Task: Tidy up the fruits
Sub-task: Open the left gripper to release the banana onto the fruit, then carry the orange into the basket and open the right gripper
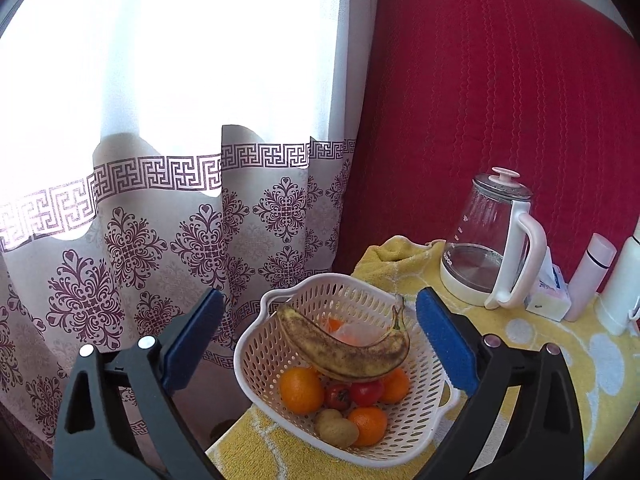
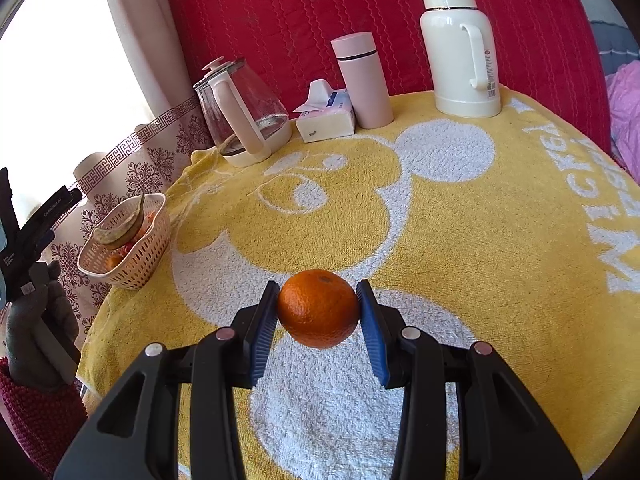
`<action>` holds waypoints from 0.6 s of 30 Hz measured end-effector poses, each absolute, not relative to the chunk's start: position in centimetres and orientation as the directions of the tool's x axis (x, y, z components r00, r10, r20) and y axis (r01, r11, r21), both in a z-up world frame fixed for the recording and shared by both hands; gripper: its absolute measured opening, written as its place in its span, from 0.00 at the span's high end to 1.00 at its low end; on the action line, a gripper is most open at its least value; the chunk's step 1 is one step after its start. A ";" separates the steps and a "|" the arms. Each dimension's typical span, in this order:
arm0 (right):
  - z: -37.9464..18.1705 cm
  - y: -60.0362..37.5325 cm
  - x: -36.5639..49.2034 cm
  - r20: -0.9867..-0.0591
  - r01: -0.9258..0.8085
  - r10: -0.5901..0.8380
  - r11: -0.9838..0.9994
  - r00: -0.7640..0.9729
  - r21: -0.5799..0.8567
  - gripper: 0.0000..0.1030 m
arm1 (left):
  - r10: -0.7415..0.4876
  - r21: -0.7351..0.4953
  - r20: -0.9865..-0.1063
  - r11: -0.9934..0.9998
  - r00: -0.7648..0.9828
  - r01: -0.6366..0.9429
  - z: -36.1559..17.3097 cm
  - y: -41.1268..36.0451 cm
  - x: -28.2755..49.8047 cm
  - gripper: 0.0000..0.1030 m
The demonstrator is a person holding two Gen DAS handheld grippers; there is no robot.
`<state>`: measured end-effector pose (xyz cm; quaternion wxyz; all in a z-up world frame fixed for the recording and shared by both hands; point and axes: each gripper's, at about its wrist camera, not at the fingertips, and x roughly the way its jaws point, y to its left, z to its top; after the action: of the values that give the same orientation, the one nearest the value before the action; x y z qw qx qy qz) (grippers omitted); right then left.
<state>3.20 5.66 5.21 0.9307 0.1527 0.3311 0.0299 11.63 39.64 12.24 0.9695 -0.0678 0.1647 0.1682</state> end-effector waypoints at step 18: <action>7.5 12.1 4.4 -0.608 -0.082 0.194 0.975 0.770 0.207 0.61 | 0.257 0.027 -0.324 0.964 0.910 -0.263 11.9 41.9 7.9 0.03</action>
<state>4.41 12.08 7.50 0.9369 0.0847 0.3310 0.0736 7.89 41.92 11.91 0.9773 -0.0087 0.1645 0.1331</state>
